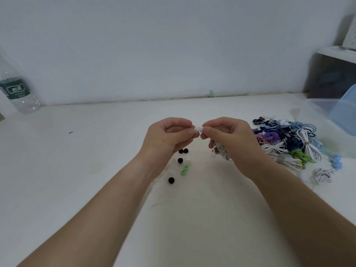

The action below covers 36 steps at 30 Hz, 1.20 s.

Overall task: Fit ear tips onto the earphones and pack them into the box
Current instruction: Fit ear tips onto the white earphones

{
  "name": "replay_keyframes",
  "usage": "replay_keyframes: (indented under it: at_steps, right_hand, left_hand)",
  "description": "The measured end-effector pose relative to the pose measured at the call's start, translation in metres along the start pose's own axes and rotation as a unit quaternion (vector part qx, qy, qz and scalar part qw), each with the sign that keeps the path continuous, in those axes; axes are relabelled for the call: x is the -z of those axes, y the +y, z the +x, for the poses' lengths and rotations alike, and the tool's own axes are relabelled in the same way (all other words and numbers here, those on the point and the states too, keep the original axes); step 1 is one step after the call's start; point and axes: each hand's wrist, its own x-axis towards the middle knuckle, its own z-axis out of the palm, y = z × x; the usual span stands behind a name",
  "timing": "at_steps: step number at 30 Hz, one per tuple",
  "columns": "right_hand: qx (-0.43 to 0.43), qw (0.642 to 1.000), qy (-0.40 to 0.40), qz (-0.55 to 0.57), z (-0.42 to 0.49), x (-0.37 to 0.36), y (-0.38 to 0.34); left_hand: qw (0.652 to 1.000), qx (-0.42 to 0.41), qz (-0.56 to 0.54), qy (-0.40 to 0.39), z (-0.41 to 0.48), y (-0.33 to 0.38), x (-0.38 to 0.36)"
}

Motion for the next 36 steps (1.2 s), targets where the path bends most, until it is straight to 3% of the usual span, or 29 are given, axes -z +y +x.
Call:
replay_keyframes:
  at_steps: [36]
  right_hand:
    - [0.005,0.998,0.055,0.015,-0.0031,-0.0058,-0.0013]
  left_hand:
    - [0.999,-0.014,0.008,0.046,-0.0044,-0.0025,-0.0069]
